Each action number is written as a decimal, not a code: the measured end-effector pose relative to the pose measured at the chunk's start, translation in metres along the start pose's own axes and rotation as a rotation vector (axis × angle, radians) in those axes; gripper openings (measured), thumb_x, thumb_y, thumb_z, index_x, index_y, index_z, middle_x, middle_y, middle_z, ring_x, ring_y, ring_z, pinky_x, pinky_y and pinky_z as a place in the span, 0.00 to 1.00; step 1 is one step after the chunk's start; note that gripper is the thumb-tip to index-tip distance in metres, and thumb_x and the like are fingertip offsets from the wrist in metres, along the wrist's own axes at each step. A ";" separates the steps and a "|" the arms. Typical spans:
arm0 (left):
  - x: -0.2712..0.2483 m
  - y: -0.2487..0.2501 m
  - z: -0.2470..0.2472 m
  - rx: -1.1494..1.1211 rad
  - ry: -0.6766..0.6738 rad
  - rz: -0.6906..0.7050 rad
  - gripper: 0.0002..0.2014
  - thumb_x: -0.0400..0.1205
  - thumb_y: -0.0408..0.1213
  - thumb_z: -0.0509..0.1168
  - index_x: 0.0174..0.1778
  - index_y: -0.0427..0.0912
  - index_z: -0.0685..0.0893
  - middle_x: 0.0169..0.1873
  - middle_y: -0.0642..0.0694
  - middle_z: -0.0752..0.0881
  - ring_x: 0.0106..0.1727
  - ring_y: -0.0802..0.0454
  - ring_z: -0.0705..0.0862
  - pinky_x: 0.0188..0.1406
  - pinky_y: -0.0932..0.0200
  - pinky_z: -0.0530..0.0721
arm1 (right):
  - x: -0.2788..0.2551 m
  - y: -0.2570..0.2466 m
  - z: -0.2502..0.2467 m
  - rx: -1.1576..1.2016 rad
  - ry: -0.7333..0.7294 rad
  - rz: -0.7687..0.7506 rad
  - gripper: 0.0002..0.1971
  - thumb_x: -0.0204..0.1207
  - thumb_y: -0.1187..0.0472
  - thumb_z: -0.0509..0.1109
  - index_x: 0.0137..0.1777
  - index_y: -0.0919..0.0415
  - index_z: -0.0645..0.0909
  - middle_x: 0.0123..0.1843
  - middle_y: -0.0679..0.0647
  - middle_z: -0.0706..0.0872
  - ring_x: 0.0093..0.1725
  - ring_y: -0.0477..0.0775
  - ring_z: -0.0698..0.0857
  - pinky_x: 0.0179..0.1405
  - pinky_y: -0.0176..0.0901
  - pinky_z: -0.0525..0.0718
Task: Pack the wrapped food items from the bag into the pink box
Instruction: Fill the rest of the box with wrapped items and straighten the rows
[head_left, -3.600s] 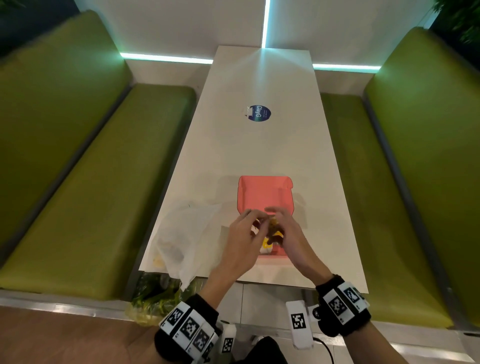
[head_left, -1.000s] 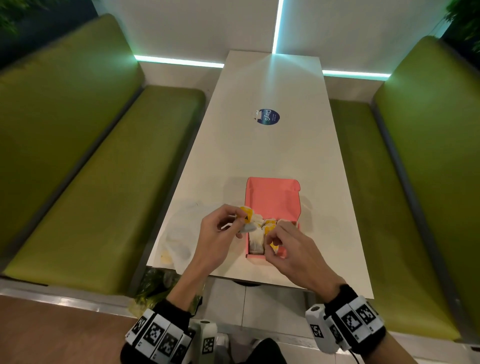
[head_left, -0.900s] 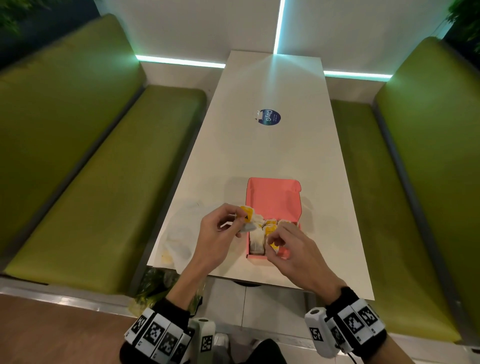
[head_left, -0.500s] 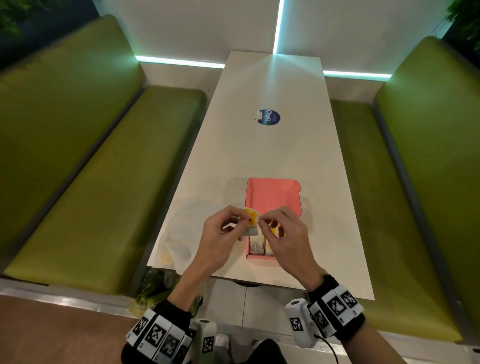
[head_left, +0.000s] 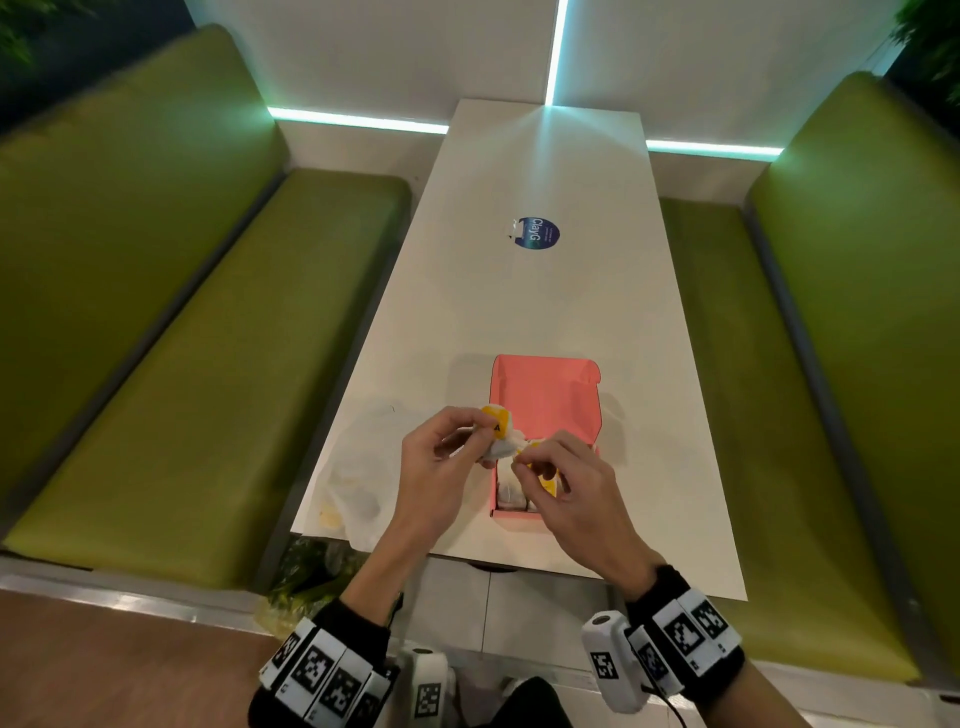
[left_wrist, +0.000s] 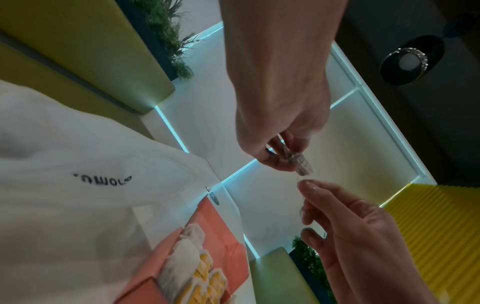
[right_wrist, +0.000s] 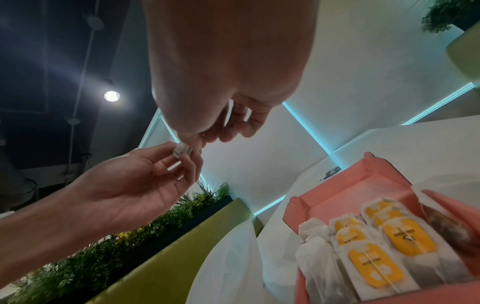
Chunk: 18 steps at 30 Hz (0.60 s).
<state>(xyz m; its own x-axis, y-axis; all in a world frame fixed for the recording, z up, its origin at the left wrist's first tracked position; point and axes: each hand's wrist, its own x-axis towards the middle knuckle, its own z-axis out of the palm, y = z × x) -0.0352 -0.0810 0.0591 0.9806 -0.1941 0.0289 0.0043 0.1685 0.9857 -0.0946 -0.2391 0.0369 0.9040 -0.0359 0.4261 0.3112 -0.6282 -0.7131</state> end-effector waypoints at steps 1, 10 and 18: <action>0.000 -0.001 0.002 -0.020 0.012 -0.006 0.06 0.82 0.21 0.67 0.46 0.33 0.87 0.42 0.43 0.91 0.43 0.50 0.90 0.38 0.59 0.88 | 0.000 -0.001 0.001 0.012 0.010 0.001 0.02 0.79 0.66 0.74 0.47 0.60 0.85 0.42 0.42 0.78 0.39 0.44 0.77 0.42 0.30 0.73; -0.003 -0.005 0.008 0.070 0.032 0.055 0.07 0.81 0.19 0.67 0.45 0.33 0.87 0.38 0.42 0.89 0.39 0.52 0.89 0.40 0.60 0.89 | 0.001 -0.013 0.005 0.274 0.056 0.096 0.07 0.77 0.64 0.75 0.46 0.49 0.84 0.40 0.43 0.81 0.37 0.49 0.79 0.34 0.37 0.75; -0.005 0.001 0.014 0.053 0.059 0.087 0.06 0.80 0.19 0.68 0.45 0.32 0.87 0.37 0.49 0.90 0.38 0.58 0.88 0.41 0.66 0.86 | -0.003 -0.013 0.007 0.323 0.055 0.162 0.06 0.77 0.62 0.74 0.49 0.49 0.86 0.42 0.43 0.84 0.40 0.49 0.81 0.37 0.36 0.76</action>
<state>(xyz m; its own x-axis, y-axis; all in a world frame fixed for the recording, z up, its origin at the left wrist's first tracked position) -0.0428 -0.0939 0.0618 0.9866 -0.1240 0.1063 -0.0899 0.1305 0.9874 -0.0994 -0.2253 0.0407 0.9346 -0.1624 0.3166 0.2501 -0.3330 -0.9091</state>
